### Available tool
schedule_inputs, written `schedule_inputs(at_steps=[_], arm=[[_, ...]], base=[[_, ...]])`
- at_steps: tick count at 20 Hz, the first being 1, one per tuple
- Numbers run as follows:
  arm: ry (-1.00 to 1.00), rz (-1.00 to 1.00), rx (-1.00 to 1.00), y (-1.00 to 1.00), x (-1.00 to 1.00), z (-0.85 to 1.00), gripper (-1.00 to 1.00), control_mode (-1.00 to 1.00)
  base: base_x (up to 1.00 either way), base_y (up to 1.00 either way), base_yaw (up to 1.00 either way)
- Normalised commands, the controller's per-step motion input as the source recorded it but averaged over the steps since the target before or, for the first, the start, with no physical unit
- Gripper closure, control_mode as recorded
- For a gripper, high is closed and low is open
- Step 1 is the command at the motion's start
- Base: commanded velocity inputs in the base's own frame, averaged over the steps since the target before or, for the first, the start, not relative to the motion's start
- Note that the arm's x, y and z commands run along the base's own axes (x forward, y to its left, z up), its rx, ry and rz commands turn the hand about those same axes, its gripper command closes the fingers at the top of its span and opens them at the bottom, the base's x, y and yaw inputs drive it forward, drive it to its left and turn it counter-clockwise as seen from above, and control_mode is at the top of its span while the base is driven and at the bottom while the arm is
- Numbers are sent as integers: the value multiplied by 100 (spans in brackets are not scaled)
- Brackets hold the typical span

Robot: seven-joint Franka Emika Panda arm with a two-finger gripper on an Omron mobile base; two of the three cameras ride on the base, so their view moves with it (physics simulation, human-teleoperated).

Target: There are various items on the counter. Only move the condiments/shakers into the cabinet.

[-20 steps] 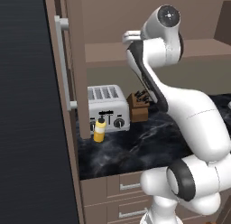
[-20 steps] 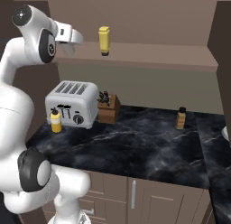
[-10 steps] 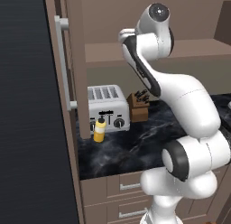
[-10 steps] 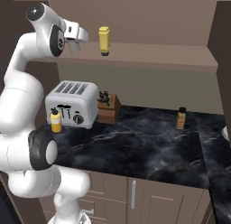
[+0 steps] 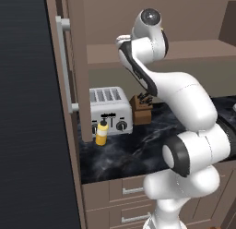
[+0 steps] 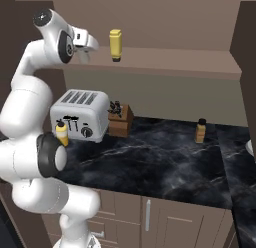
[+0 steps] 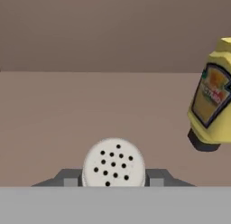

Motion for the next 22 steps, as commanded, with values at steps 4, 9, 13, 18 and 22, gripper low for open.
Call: schedule_inputs(at_steps=[4,9,13,18,22], arm=[[1,0,0,0,26,-20,100,-100],[4,0,0,0,31,-1,100,-100],[3,0,0,0,30,0,100,-100],[0,0,0,0,35,-1,100,-100],[0,0,0,0,35,-4,100,-100]], base=[[0,0,0],[0,0,0],[0,0,0],[0,0,0],[0,0,0]])
